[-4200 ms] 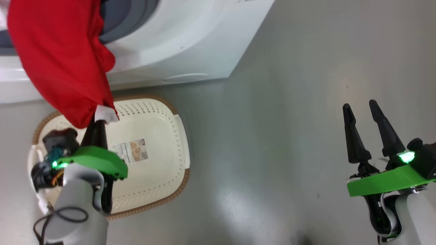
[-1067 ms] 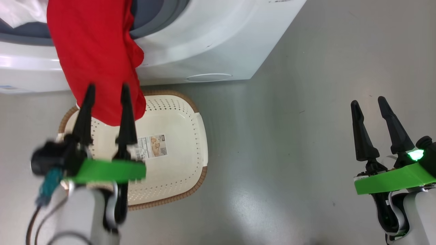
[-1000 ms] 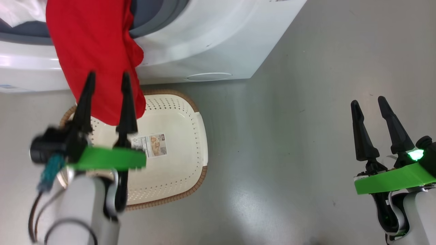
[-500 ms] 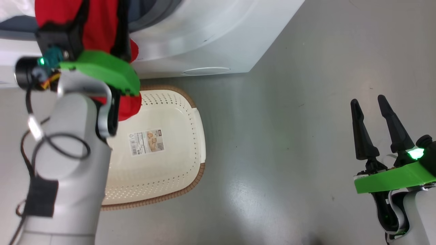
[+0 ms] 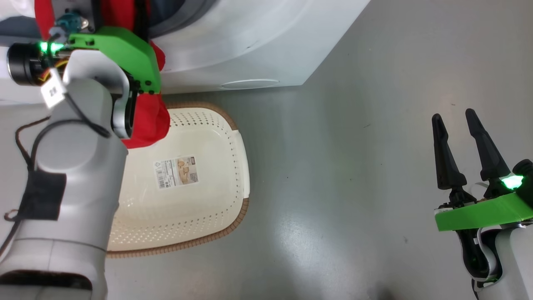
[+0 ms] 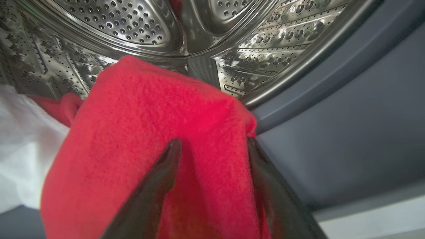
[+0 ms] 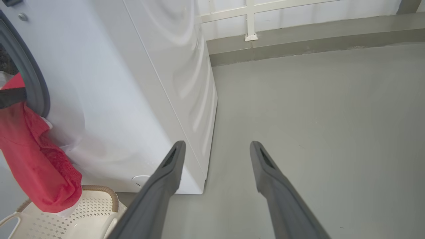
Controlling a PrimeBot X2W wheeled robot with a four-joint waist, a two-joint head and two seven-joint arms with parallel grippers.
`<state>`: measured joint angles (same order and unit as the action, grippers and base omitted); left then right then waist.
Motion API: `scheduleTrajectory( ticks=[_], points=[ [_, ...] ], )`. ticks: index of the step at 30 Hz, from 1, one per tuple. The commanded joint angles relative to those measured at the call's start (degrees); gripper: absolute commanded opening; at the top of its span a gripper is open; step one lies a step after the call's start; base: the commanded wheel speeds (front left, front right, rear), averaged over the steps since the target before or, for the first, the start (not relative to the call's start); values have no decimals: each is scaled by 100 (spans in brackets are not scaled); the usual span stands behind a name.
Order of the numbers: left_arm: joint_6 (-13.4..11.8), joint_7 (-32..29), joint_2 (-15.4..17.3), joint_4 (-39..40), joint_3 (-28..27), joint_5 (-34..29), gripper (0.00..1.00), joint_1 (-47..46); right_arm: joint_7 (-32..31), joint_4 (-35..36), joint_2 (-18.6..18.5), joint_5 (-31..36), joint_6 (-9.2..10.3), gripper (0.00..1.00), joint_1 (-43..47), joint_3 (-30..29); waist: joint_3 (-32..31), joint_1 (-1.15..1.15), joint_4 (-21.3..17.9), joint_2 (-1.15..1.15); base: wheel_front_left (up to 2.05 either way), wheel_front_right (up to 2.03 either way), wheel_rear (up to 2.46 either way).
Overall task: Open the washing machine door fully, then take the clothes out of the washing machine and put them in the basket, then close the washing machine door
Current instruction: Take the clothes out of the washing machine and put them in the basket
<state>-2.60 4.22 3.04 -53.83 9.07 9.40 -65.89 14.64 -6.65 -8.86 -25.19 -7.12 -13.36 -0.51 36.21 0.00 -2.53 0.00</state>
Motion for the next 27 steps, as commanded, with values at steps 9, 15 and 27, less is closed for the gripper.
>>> scheduleTrajectory(
  ticks=[9,15,27],
  points=[
    [-81,375,257,-722,55,-117,0,-399,36,127,-63,-32,-36,100,60,106,-71,0,-8,0,0,0,0],
    [-23,861,222,-909,-69,95,0,-412,36,118,-75,-21,-36,100,115,94,-181,0,48,0,0,0,0],
    [-107,1076,82,2200,-859,362,0,1262,36,135,-80,17,-36,100,297,72,-433,0,213,0,0,0,0]
  ],
)
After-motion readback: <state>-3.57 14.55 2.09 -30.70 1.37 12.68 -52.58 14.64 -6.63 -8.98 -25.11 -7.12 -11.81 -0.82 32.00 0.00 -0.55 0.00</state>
